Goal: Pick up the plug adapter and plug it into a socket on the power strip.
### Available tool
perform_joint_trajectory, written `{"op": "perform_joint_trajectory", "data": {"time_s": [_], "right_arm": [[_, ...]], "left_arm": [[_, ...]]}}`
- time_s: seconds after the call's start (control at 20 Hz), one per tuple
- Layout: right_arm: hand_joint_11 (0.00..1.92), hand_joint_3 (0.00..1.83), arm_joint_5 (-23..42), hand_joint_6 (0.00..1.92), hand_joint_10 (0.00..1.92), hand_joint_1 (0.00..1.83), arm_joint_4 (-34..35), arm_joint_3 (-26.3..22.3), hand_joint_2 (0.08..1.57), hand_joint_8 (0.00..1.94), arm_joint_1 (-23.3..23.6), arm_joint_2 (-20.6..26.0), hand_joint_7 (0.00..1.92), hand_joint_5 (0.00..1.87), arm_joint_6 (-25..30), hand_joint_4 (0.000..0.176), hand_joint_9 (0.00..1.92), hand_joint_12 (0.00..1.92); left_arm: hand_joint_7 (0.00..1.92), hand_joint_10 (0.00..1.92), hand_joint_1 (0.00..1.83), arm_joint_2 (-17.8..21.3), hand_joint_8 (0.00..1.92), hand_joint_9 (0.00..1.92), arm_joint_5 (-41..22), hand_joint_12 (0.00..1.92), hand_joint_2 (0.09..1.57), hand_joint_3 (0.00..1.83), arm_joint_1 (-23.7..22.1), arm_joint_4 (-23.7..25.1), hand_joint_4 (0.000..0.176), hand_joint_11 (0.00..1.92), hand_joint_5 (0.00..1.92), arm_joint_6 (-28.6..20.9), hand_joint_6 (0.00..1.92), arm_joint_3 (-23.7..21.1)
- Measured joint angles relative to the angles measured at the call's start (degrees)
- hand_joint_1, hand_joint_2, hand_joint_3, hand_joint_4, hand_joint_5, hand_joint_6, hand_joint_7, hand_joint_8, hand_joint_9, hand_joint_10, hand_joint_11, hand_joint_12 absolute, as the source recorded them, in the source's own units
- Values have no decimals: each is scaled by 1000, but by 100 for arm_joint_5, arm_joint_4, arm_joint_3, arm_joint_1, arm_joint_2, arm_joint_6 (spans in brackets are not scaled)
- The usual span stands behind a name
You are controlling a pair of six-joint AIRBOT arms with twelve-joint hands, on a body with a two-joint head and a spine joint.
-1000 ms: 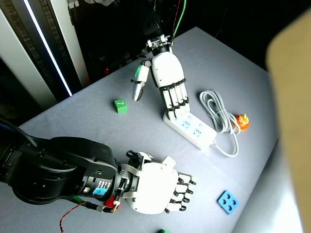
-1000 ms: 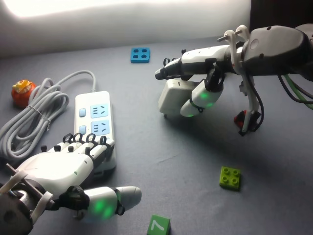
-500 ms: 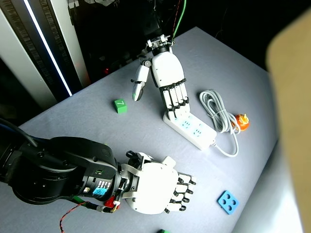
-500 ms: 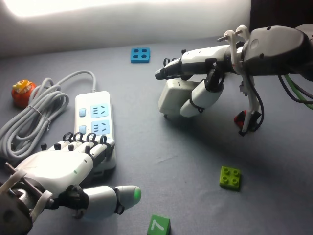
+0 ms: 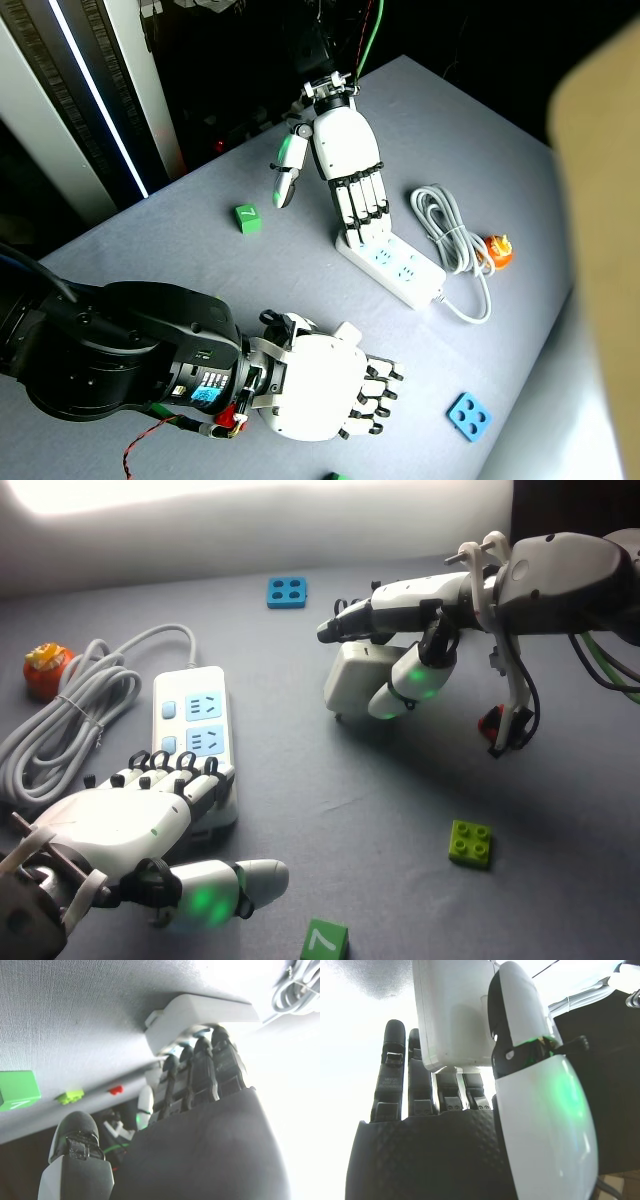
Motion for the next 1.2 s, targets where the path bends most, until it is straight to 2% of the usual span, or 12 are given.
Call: {"op": "perform_joint_trajectory", "data": {"time_s": [0.2, 0.5, 0.7, 0.75, 0.85, 1.0, 1.05, 1.1, 1.15, 1.2], "right_arm": [[0, 4, 0, 9, 11, 1175, 0, 0, 1048, 9, 0, 0, 249, 256, -2, 0, 216, 715], [0, 5, 0, 2, 1, 1149, -2, 0, 1061, 1, 0, 0, 227, 245, -4, 0, 188, 674], [0, 6, 0, 19, 25, 1112, -4, 0, 1095, 15, 0, 0, 420, 436, -7, 0, 376, 984], [75, 1, 0, 18, 34, 1125, -2, 0, 1090, 15, 0, 0, 531, 534, -7, 0, 490, 1040], [247, 3, 2, 15, 38, 1128, -4, 0, 1111, 13, -2, 0, 702, 671, -13, 0, 679, 1034], [494, 1, 13, 11, 25, 1112, -7, 0, 1166, 8, -20, 0, 889, 806, -22, 0, 882, 920], [595, 21, 33, 930, 24, 1121, -4, 0, 1169, 22, -26, 2, 947, 839, -22, 0, 942, 848], [630, 11, 52, 1171, 26, 1116, -20, 0, 1191, 22, -24, 0, 974, 812, -24, 0, 975, 853], [658, 1, 74, 1266, 27, 1175, -24, 0, 1183, 843, -24, 2, 959, 775, -28, 0, 1018, 902], [672, 2, 87, 1308, 31, 1181, -50, 0, 1190, 1052, -24, 0, 934, 746, -46, 0, 1050, 941]], "left_arm": [[28, 4, 0, 0, 4, 21, 7, 36, 1120, 1, 0, 0, 0, 6, 61, 0, 4, 0], [4, 0, 0, 0, 0, 5, 17, 12, 1114, 0, 0, 2, 0, 3, 36, 2, 0, 11], [20, 5, 0, 0, 6, 14, 28, 10, 1120, 0, 0, 2, 0, 21, 58, 0, 9, 11], [14, 4, 0, 0, 3, 12, 28, 6, 1118, 0, 0, 2, 0, 11, 50, 0, 5, 11], [48, 15, 0, 0, 13, 47, 33, 24, 1121, 0, 0, 4, 0, 47, 79, 0, 13, 11], [0, 0, 0, 0, 0, 0, 31, 0, 1116, 0, 0, 15, 0, 0, 38, 0, 0, 11], [15, 4, 0, 0, 6, 10, 31, 6, 1124, 2, 0, 13, 0, 13, 54, 0, 6, 11], [24, 6, 0, 0, 9, 17, 39, 10, 1130, 5, 0, 13, 0, 21, 64, 2, 10, 11], [20, 1, 0, 0, 6, 6, 44, 4, 1128, 3, 0, 13, 0, 8, 66, 0, 9, 11], [28, 4, 0, 2, 9, 13, 46, 4, 1124, 1, 0, 13, 0, 8, 62, 0, 7, 11]]}}
